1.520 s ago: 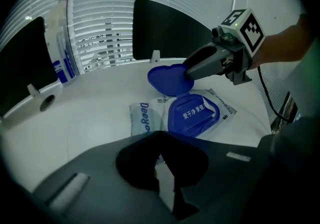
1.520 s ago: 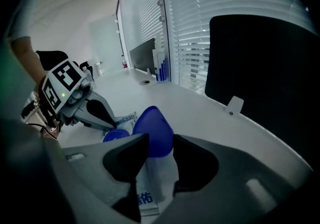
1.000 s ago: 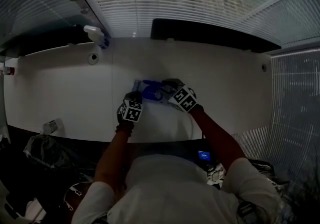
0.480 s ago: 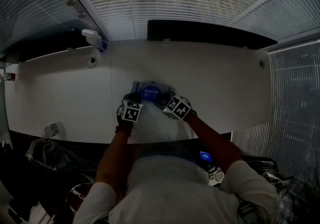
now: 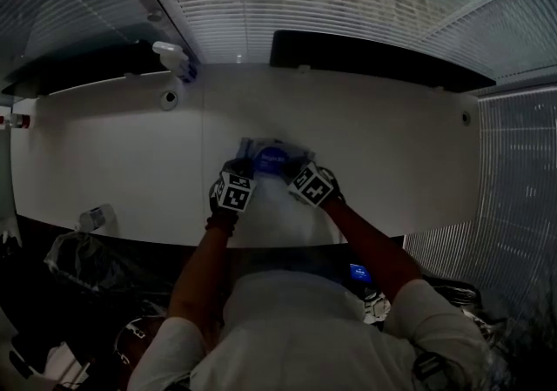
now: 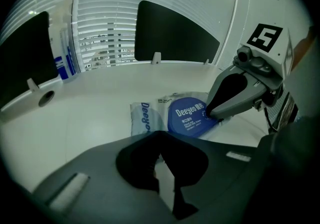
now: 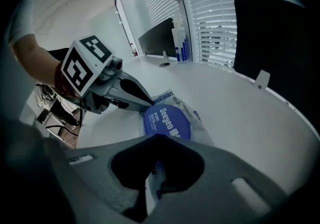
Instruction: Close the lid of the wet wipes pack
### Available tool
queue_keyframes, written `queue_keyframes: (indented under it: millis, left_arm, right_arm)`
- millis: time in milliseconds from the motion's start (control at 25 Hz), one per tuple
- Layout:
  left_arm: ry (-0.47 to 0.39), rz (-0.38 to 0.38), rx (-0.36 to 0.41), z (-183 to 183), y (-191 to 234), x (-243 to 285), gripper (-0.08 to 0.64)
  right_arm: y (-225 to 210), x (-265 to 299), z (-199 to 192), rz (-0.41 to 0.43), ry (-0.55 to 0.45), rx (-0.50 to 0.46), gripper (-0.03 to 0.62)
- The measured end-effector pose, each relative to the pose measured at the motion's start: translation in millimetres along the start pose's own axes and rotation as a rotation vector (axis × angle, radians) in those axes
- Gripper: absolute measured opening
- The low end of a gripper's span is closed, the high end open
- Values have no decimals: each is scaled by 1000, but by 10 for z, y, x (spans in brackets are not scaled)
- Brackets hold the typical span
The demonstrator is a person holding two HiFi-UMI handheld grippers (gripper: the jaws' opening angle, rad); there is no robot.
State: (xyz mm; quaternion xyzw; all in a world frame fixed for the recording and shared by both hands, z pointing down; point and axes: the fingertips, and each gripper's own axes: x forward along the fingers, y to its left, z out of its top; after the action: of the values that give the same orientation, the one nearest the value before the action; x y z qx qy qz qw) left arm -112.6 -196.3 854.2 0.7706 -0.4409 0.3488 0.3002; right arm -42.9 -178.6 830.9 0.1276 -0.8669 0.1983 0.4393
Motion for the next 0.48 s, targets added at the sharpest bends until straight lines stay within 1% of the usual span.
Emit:
queue_keyframes:
  millis: [160, 360, 400, 480]
  left_arm:
    - [-3, -7, -1, -11, 1, -4, 3]
    - [-13, 6, 13, -10, 8, 14, 3]
    - [-13, 6, 9, -22, 9, 27, 3]
    - [-2, 9, -6, -25, 25, 14, 3]
  right_arm:
    - [-1, 20, -5, -12, 5, -12, 2]
    - [-3, 89, -29, -95, 30, -128, 2]
    - [-3, 99, -31, -106, 29, -128, 2]
    - [-9, 110, -29, -113, 13, -96, 2]
